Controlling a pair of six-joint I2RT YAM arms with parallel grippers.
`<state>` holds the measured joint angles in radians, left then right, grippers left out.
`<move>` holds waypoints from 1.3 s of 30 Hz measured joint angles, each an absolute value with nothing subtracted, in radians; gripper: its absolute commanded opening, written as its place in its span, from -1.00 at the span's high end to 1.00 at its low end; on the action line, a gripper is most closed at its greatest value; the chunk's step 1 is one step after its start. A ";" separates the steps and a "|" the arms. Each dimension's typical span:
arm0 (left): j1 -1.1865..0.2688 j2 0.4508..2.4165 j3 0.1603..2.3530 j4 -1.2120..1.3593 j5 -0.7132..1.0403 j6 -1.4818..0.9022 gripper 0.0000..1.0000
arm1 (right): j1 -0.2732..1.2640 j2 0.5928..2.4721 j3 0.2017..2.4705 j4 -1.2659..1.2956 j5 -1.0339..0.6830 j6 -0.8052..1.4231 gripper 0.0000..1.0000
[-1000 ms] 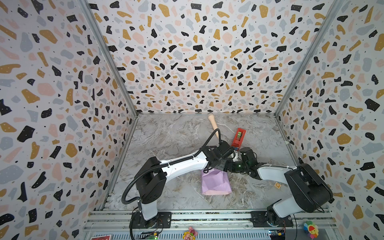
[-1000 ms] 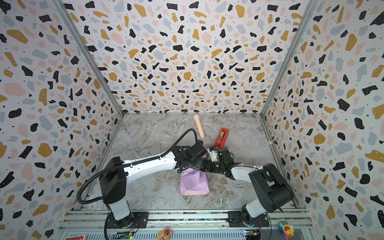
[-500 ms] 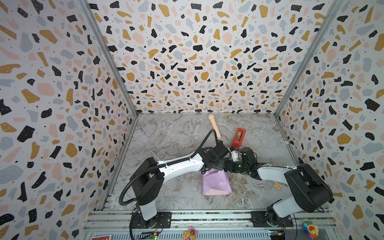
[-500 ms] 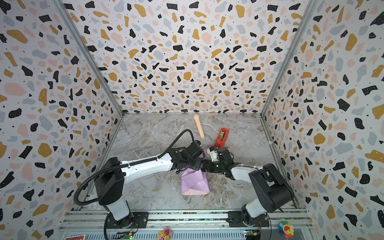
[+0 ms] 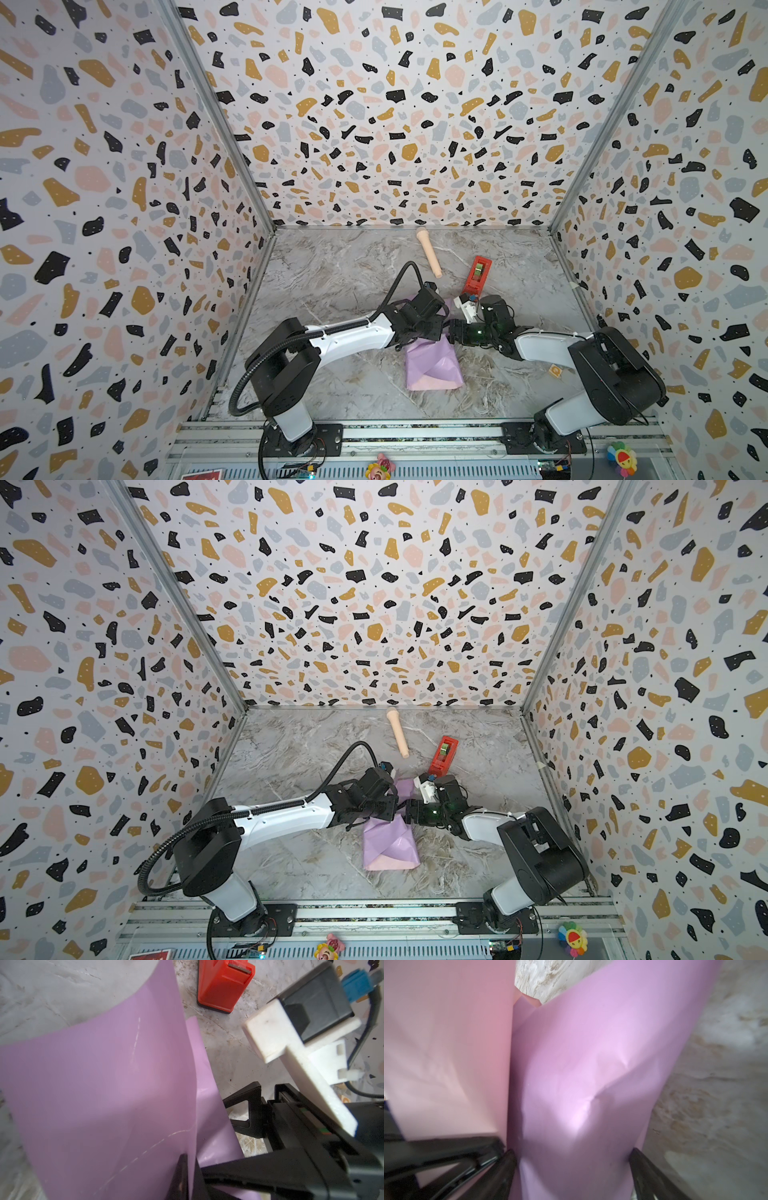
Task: Wrap the gift box in paper
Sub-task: 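Bring the left gripper beside the right gripper, overlapping both paper edges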
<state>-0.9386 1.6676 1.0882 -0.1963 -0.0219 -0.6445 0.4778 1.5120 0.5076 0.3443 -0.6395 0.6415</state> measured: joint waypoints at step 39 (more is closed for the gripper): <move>-0.879 1.572 0.776 0.242 0.097 -0.817 1.00 | 0.438 1.549 0.491 0.386 -0.749 0.676 -0.67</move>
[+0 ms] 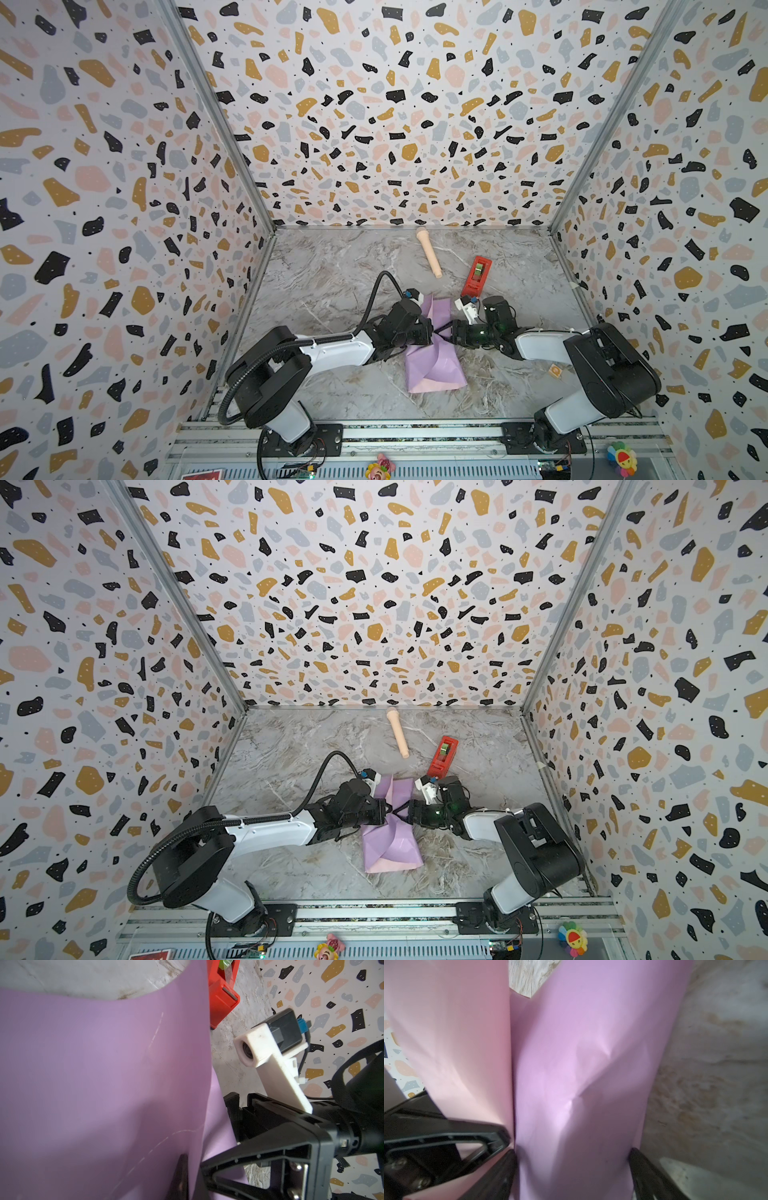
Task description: Wrap the gift box in paper
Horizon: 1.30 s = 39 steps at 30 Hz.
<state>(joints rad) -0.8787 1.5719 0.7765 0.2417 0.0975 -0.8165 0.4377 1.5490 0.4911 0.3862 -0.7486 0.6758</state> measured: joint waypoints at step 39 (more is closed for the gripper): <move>-0.871 1.591 0.664 0.543 0.123 -0.981 1.00 | 0.390 1.603 0.529 0.346 -0.849 0.619 -0.63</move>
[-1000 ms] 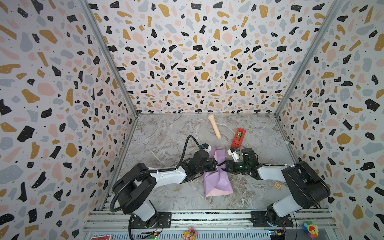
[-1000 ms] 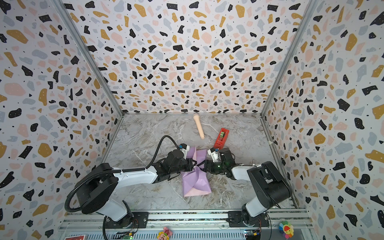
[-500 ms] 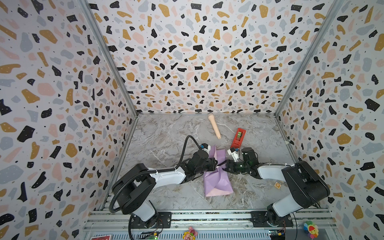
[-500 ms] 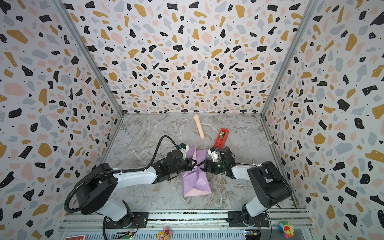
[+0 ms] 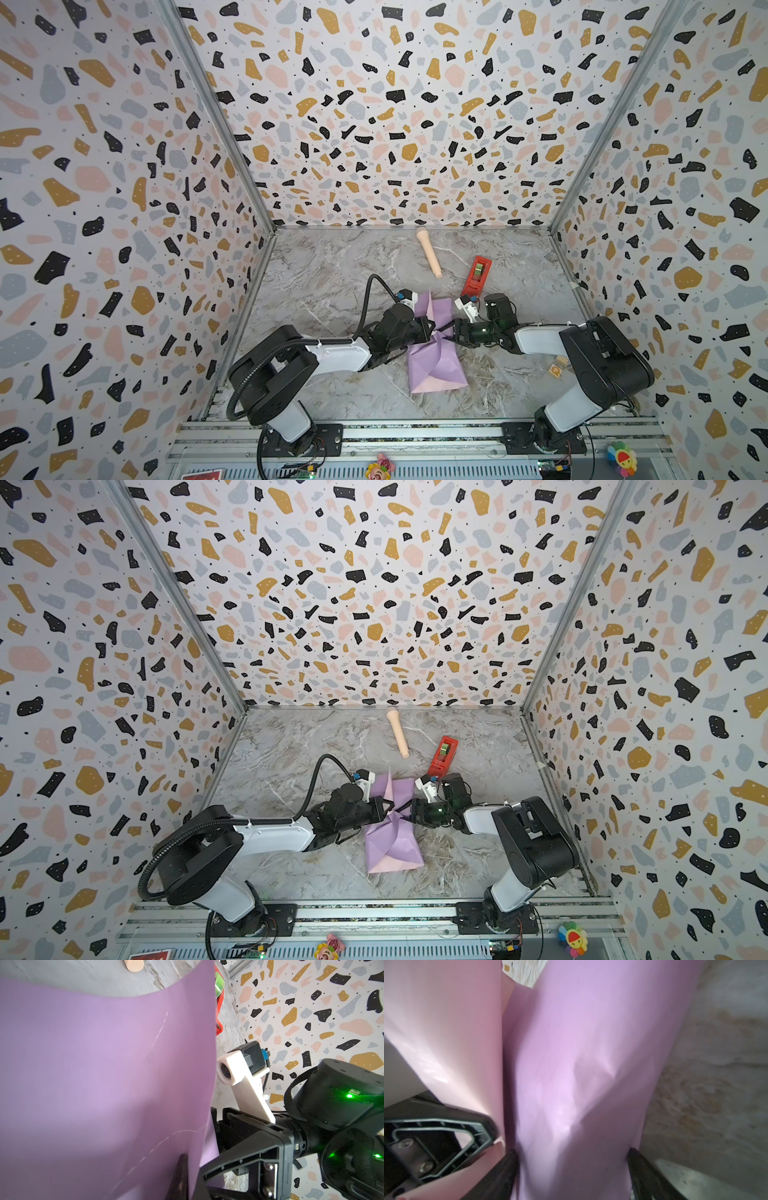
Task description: Wrap the gift box in paper
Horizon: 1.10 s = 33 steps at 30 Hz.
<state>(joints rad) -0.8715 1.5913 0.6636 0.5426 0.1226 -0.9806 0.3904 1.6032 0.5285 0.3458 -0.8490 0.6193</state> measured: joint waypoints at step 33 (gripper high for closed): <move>-0.871 1.606 0.564 0.783 0.119 -1.014 1.00 | 0.381 1.613 0.579 0.251 -0.868 0.592 -0.68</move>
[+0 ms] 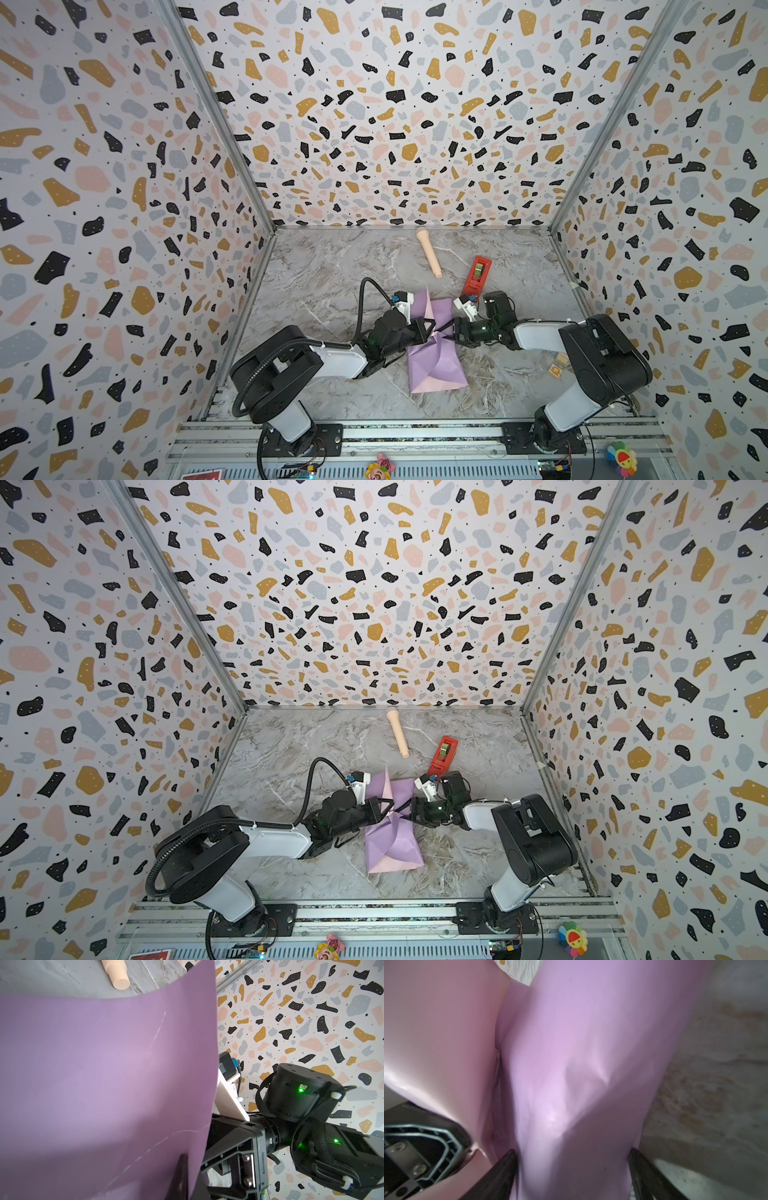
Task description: Wrap the gift box in paper
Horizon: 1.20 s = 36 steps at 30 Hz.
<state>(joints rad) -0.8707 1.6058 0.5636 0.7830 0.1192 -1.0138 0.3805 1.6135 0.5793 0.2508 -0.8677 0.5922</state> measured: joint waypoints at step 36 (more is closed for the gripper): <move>-0.872 1.593 0.588 0.706 0.110 -0.984 1.00 | 0.315 1.576 0.614 0.098 -0.864 0.555 -0.66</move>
